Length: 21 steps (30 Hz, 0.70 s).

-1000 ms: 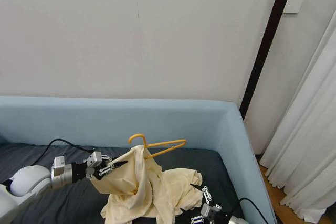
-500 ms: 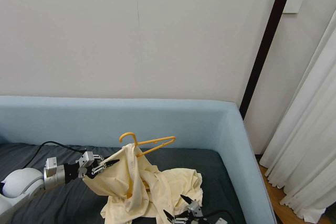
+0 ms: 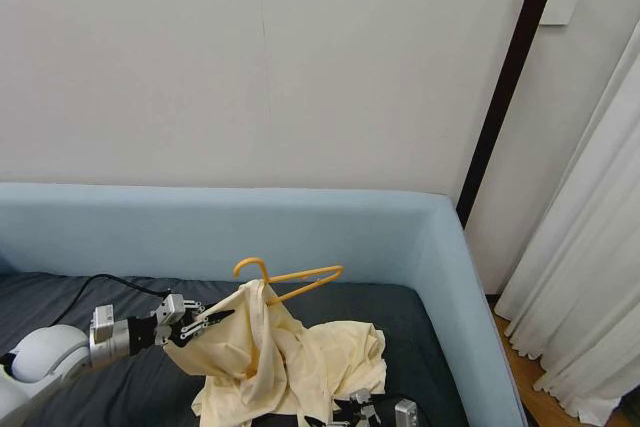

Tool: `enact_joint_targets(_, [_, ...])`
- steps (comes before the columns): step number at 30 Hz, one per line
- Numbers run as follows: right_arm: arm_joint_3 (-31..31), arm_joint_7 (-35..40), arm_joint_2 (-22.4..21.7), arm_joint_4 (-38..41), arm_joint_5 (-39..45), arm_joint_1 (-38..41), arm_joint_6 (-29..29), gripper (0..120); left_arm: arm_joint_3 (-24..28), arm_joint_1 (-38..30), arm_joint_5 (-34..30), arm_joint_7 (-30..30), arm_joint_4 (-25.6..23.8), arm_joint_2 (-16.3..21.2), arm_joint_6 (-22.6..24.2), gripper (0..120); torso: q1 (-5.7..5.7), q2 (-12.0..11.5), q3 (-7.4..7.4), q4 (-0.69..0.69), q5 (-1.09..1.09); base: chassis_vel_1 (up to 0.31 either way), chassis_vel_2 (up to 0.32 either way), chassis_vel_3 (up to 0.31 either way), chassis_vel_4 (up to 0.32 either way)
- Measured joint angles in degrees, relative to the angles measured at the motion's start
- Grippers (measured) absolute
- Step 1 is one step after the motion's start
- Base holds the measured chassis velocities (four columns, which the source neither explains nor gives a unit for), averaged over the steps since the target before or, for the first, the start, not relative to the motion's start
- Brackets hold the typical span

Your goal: Pick up the clothes from the sofa and hang them on the clothes hanger.

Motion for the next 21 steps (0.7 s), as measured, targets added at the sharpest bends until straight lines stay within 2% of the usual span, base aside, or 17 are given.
enact_joint_targets(7, [0.08,-1.89,1.13,-4.42,2.12,2.00,0.37,99,-0.23,0.98,0.17,0.00,-1.11,0.84,0.03,6,0.00,0.00,0.00,0.01,0.01,0.000,0.000,0.000,0.000])
enact_joint_targets(14, [-0.37,-1.91,2.67,-5.80,2.14,2.75,0.69,80,-0.37,1.23,-0.73,-0.34,-1.41,1.17,0.37,6,0.00,0.00,0.00,0.01,0.00,0.000,0.000,0.000,0.000])
enact_joint_targets(15, [-0.40,-1.86,2.79,-5.94,2.08,2.76,0.69,77,-0.36,1.23,-0.76,-0.34,-1.41,1.17,0.40,6,0.00,0.00,0.00,0.01,0.00,0.000,0.000,0.000,0.000])
enact_joint_targets(16, [-0.43,-1.79,2.95,-6.15,1.92,2.76,0.69,68,-0.36,1.24,-0.79,-0.34,-1.41,1.17,0.41,6,0.00,0.00,0.00,0.01,0.00,0.000,0.000,0.000,0.000])
enact_joint_targets(18, [-0.44,-1.75,3.03,-6.27,1.80,2.76,0.70,68,-0.36,1.24,-0.80,-0.34,-1.42,1.17,0.42,6,0.00,0.00,0.00,0.01,0.00,0.000,0.000,0.000,0.000])
enact_joint_targets(20, [-0.46,-1.44,3.46,-6.58,1.59,2.81,0.74,54,-0.36,1.24,-0.83,-0.37,-1.43,1.05,0.46,6,0.00,0.00,0.00,0.00,0.00,0.000,0.000,0.000,0.000])
enact_joint_targets(21, [-0.46,-1.30,3.62,-6.67,1.62,2.90,0.74,52,-0.35,1.23,-0.83,-0.38,-1.43,1.02,0.47,6,0.00,0.00,0.00,0.00,0.00,0.000,0.000,0.000,0.000])
